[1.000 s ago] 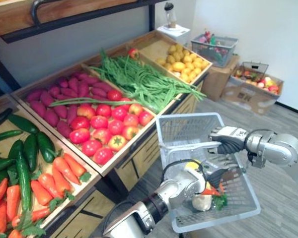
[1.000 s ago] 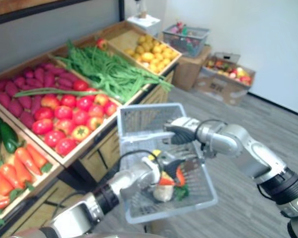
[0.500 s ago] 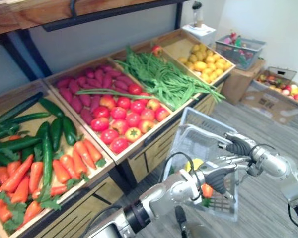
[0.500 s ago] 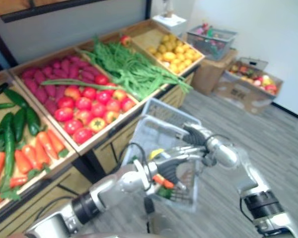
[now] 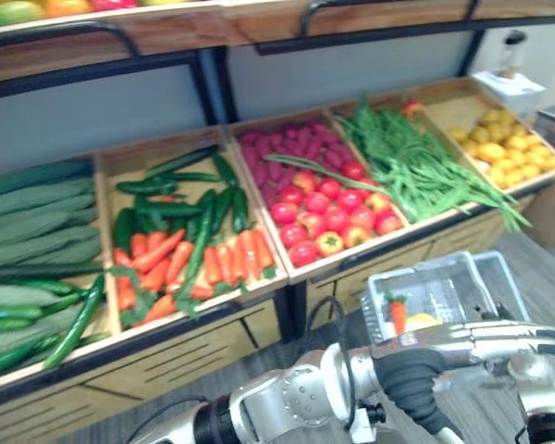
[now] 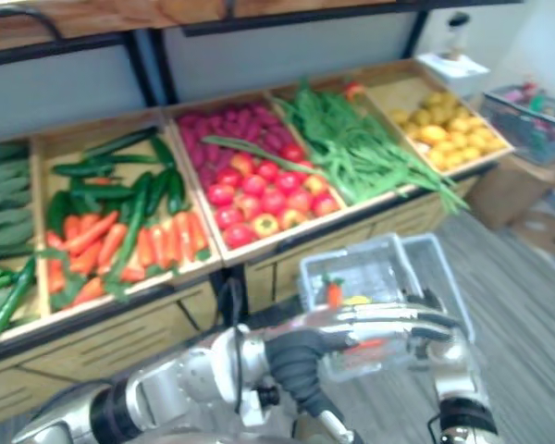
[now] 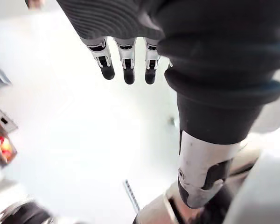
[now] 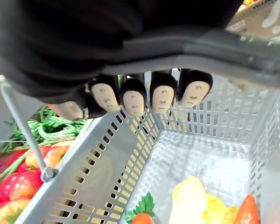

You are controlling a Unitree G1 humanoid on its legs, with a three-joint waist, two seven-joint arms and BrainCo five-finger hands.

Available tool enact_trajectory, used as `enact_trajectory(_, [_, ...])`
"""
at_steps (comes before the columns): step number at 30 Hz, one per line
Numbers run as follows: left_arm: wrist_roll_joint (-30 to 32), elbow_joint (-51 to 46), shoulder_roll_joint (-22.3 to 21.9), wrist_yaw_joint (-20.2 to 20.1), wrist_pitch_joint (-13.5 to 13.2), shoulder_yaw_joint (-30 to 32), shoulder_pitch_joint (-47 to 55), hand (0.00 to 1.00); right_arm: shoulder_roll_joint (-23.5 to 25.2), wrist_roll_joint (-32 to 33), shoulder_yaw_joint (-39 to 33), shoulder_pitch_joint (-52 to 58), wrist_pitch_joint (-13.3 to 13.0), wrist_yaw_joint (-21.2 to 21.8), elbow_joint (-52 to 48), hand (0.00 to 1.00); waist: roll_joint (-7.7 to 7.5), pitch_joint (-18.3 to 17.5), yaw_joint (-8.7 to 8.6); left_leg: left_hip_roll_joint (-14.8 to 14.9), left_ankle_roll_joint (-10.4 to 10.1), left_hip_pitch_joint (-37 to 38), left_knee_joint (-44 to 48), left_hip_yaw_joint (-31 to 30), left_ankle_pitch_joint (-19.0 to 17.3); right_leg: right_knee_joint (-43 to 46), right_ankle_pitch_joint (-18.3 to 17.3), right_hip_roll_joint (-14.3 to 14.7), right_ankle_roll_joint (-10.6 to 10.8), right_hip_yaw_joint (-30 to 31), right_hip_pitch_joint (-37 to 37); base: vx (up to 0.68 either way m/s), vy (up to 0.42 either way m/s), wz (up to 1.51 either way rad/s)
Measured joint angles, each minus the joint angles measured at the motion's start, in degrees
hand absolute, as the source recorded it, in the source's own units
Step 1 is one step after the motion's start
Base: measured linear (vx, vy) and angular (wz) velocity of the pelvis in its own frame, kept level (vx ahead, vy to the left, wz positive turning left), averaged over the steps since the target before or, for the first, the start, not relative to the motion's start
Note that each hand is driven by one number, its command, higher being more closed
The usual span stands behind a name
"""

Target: Pick vegetable in the basket

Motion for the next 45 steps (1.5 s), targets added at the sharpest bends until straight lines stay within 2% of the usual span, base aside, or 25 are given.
enact_trajectory(2, [-2.37, -2.09, 0.09, 0.28, -0.01, 3.77, 2.79, 0.0, 1.75, 0.83, -2.31, 1.89, 0.06, -0.66, 2.36, 1.0, 0.02, -0.05, 0.76, -0.86, 0.25, -0.12, -1.09, -2.59, 1.06, -0.16, -0.17, -0.9, -0.16, -2.96, 1.2, 0.03, -0.002, 0.73])
enact_trajectory(4, [-4.77, -4.19, 0.62, 1.3, -0.02, 10.43, 7.72, 0.0, 4.79, 1.74, -4.07, 3.46, 0.45, -1.94, 5.25, 1.0, -0.39, -0.68, 1.01, -2.15, 0.39, -0.29, -3.17, -5.42, 2.33, -0.9, -0.66, -1.92, -0.05, -5.96, 2.77, 0.01, -0.013, 0.65])
enact_trajectory(7, [-5.02, -4.34, -0.26, 2.27, 0.07, 19.23, 13.99, 0.0, 7.69, 1.76, -5.31, 6.0, 0.53, -2.88, 7.49, 1.0, -0.81, -2.6, 1.28, -3.06, 0.8, -1.28, -5.18, -7.31, 3.76, -2.1, -0.66, -2.44, -0.04, -8.09, 2.91, 0.04, -0.017, 0.43])
enact_trajectory(9, [-7.31, -3.81, -2.96, 4.18, 1.15, 28.75, 19.75, 0.0, 9.96, 1.79, -5.29, 7.47, 0.58, -3.05, 10.67, 1.0, -1.09, -3.7, 1.66, -3.56, 0.94, -1.54, -7.17, -8.4, 5.1, -3.39, -0.6, -2.31, -0.02, -8.97, 3.17, 0.05, -0.037, 0.23])
enact_trajectory(11, [-9.39, -2.11, -5.57, 5.43, 2.43, 34.53, 22.67, 0.0, 10.55, 2.73, -5.95, 7.73, 0.88, -3.55, 13.75, 1.0, -1.59, -4.19, 1.76, -3.9, 1.28, -1.85, -8.45, -9.56, 6.26, -4.24, -0.5, -2.3, 0.09, -10.2, 3.59, 0.05, -0.039, 0.35])
enact_trajectory(16, [-9.45, 5.4, -11.97, 8.48, 5.23, 51.84, 28.88, 0.0, 11.31, 4.56, -11.57, 8.43, 0.79, -4.6, 19.84, 1.0, -1.99, -5.08, 2.29, -4.52, 1.12, -1.69, -11.0, -12.71, 8.05, -6.1, -0.49, -1.89, 0.09, -12.9, 5.39, 0.05, -0.032, 0.3])
enact_trajectory(17, [-9.37, 6.81, -13.09, 9.46, 5.83, 55.43, 29.53, 0.0, 11.45, 4.57, -12.0, 8.39, 0.49, -4.62, 20.58, 1.0, -1.92, -5.24, 2.25, -4.64, 1.13, -1.74, -11.33, -13.38, 8.33, -6.43, -0.49, -1.76, 0.09, -13.47, 5.75, 0.03, -0.042, 0.26])
enact_trajectory(18, [-9.16, 9.39, -15.07, 11.01, 6.69, 61.24, 30.17, 0.0, 11.96, 4.69, -12.57, 8.55, 0.49, -4.75, 21.75, 1.0, -2.44, -5.68, 2.36, -4.77, 1.11, -1.69, -12.17, -13.86, 8.89, -6.94, -0.49, -1.58, 0.09, -14.15, 6.06, 0.02, -0.031, 0.26])
enact_trajectory(19, [-8.73, 10.22, -15.8, 11.9, 7.14, 63.51, 30.41, 0.0, 12.27, 4.78, -12.83, 8.56, 0.49, -4.83, 21.97, 1.0, -2.78, -5.78, 2.47, -4.76, 1.1, -1.7, -12.33, -14.12, 9.01, -7.03, -0.49, -1.5, 0.09, -14.37, 6.17, 0.02, -0.034, 0.22])
enact_trajectory(21, [-8.16, 13.3, -18.48, 14.92, 7.7, 71.79, 31.1, 0.0, 13.64, 4.91, -13.06, 8.73, 0.45, -5.46, 23.07, 1.0, -4.11, -6.39, 2.5, -4.79, 1.01, -1.27, -12.96, -15.05, 9.41, -7.89, -0.49, -1.29, 0.09, -15.42, 7.22, 0.02, -0.016, 0.19])
enact_trajectory(25, [-4.06, 17.73, -20.85, 23.16, 8.19, 81.68, 31.17, 0.0, 15.14, 4.95, -12.0, 9.34, 0.19, -6.7, 22.86, 1.0, -5.12, -7.27, 2.89, -4.83, 1.0, -0.87, -13.35, -15.87, 9.55, -8.52, -0.52, -1.54, 0.08, -16.7, 8.53, 0.0, 0.008, 0.15])
enact_trajectory(28, [-4.65, 24.51, -21.58, 25.98, 8.88, 86.48, 31.39, 0.0, 16.33, 5.31, -11.87, 10.73, -0.45, -6.84, 21.0, 1.0, -4.83, -7.66, 3.03, -5.11, 1.05, -0.8, -14.11, -16.97, 10.12, -8.9, -0.55, -1.74, 0.08, -18.35, 9.24, -0.01, 0.009, 0.22])
enact_trajectory(31, [-4.74, 34.49, -21.68, 25.9, 9.87, 90.48, 31.35, 0.0, 16.91, 6.77, -11.85, 10.92, -0.47, -6.83, 20.71, 1.0, -4.58, -7.77, 3.45, -5.41, 1.04, -0.71, -15.05, -18.12, 10.89, -9.09, -0.59, -1.86, 0.06, -19.71, 9.75, -0.01, 0.004, 0.2])
enact_trajectory(32, [-3.88, 43.1, -21.93, 25.44, 11.59, 93.92, 30.23, 0.0, 17.12, 7.34, -11.9, 11.16, -0.48, -6.83, 20.73, 1.0, -4.28, -7.94, 3.47, -5.68, 0.93, -0.44, -16.18, -18.29, 11.42, -9.25, -0.62, -1.97, 0.03, -20.25, 9.85, -0.01, 0.009, 0.19])
enact_trajectory(33, [-3.55, 47.01, -22.34, 25.44, 12.07, 95.62, 29.5, 0.0, 17.28, 7.36, -11.92, 11.13, -0.51, -6.83, 20.74, 1.0, -4.28, -7.93, 3.48, -5.72, 0.88, -0.12, -16.61, -18.3, 11.46, -9.26, -0.62, -1.97, 0.02, -20.26, 9.91, -0.01, 0.012, 0.07])
enact_trajectory(35, [-4.13, 62.57, -22.95, 24.96, 13.76, 101.48, 28.77, 0.0, 18.72, 7.38, -13.01, 11.02, -0.71, -6.86, 20.26, 1.0, -4.03, -8.12, 3.39, -5.95, 1.0, 0.6, -18.13, -18.25, 11.85, -9.72, -1.04, -1.95, -0.55, -20.15, 9.92, 0.0, 0.006, -0.05])
enact_trajectory(37, [-4.97, 71.34, -23.33, 24.08, 14.14, 103.59, 28.83, 0.0, 19.53, 7.42, -14.1, 10.71, -0.72, -6.84, 21.07, 1.0, -4.02, -8.11, 3.24, -6.22, 0.87, 0.96, -19.4, -18.22, 12.36, -10.19, -1.04, -1.92, -0.55, -19.86, 9.79, 0.0, 0.0, 0.0])
enact_trajectory(39, [-6.95, 81.36, -23.35, 22.83, 15.74, 105.36, 29.0, 0.0, 20.36, 8.64, -14.92, 9.87, -0.9, -6.88, 23.25, 1.0, -3.8, -8.24, 2.4, -6.5, 0.72, 1.34, -21.14, -18.27, 13.09, -10.94, -1.16, -1.75, -0.19, -19.66, 9.65, 0.02, 0.002, 0.0])
enact_trajectory(41, [-8.52, 86.25, -23.33, 21.95, 16.24, 105.5, 29.16, 0.0, 20.3, 9.05, -14.93, 8.9, -1.25, -6.82, 25.19, 1.0, -3.31, -8.27, 2.0, -6.64, 0.22, 2.24, -22.16, -18.06, 13.52, -11.21, -1.07, -1.57, -0.13, -19.04, 9.62, 0.08, 0.007, -0.11])
enact_trajectory(45, [-6.52, 89.29, -22.28, 17.38, 17.28, 100.85, 28.97, 0.0, 19.75, 9.86, -13.43, 6.7, -1.51, -6.46, 28.15, 1.0, -2.13, -8.36, 1.87, -6.69, 0.43, 3.14, -22.63, -16.68, 13.7, -11.92, -0.44, -0.84, 0.2, -17.25, 9.44, 0.08, 0.0, -0.21])
